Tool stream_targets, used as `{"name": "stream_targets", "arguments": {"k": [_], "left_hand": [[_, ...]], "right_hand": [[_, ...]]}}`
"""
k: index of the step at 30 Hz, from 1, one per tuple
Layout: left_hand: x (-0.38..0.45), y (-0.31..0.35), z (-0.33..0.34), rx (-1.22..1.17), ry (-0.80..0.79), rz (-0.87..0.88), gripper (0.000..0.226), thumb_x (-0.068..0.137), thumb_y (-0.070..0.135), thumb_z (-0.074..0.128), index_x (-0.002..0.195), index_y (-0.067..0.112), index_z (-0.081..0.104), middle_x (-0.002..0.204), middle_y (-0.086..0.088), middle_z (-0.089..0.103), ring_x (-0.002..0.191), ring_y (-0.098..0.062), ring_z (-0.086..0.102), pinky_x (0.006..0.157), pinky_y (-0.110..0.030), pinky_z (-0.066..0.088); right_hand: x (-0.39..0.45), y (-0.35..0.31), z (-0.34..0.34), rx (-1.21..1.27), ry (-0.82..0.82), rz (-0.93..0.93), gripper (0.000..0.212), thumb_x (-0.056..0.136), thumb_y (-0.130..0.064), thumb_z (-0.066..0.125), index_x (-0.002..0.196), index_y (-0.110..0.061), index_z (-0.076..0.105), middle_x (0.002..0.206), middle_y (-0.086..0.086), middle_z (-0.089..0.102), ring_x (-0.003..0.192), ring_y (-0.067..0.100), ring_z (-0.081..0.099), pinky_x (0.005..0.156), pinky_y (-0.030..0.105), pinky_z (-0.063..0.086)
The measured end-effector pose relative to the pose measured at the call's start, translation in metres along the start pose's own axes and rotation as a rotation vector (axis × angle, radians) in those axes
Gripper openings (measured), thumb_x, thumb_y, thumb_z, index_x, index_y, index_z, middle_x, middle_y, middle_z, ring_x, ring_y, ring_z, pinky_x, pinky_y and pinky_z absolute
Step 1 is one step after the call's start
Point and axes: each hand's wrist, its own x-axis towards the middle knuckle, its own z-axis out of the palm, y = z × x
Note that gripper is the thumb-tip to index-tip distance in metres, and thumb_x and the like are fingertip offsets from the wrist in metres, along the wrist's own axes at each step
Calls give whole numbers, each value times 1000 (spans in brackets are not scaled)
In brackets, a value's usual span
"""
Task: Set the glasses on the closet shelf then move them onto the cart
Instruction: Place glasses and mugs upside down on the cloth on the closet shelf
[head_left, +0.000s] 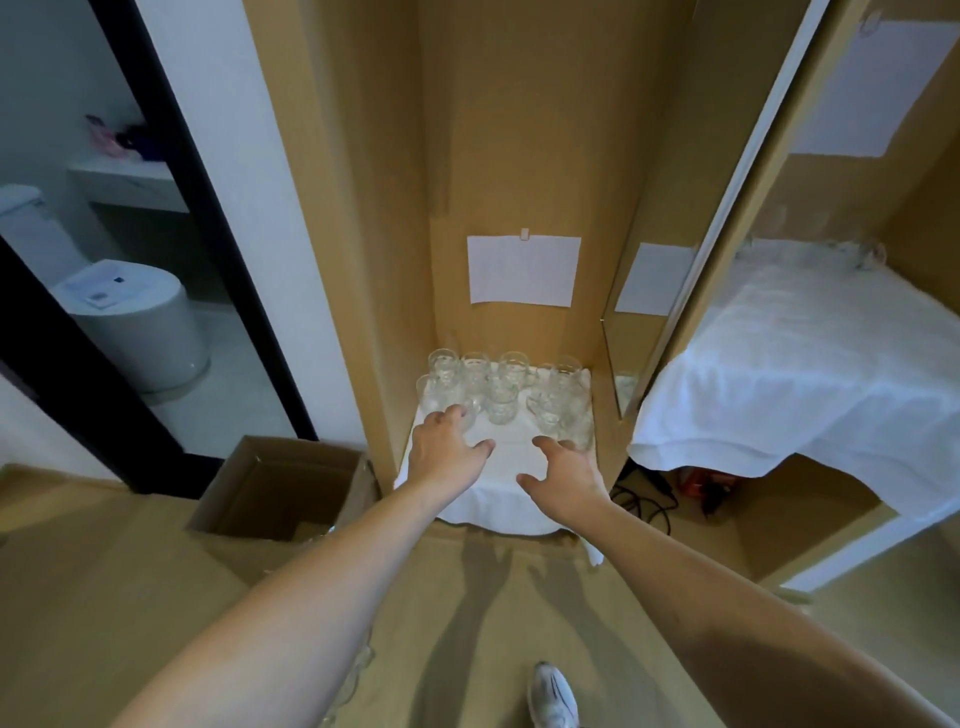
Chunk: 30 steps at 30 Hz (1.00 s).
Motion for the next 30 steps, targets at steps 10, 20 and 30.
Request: {"name": "stream_targets", "arguments": {"k": [10, 20, 30], "left_hand": [[45, -26, 0, -10, 43, -94, 64, 90, 46, 68, 145, 21, 46, 144, -5, 50, 135, -28, 45, 106, -39, 41], [137, -29, 13, 16, 24, -215, 66, 90, 48, 66, 147, 23, 43, 146, -5, 48, 134, -28, 46, 103, -39, 45], [210, -26, 30, 65, -3, -343, 68, 91, 48, 67, 148, 18, 44, 145, -9, 50, 129, -30, 51, 105, -36, 42]], "right_hand": [[74, -15, 19, 33, -52, -52, 68, 93, -44, 65, 152, -24, 38, 146, 9, 48, 131, 29, 49, 105, 39, 47], [171, -7, 24, 37, -127, -96, 67, 92, -48, 63, 150, -23, 42, 143, 8, 53, 131, 27, 51, 107, 36, 44], [264, 8, 25, 3, -241, -97, 67, 93, -50, 63, 149, -22, 42, 137, 11, 57, 126, 28, 56, 105, 35, 45]]}}
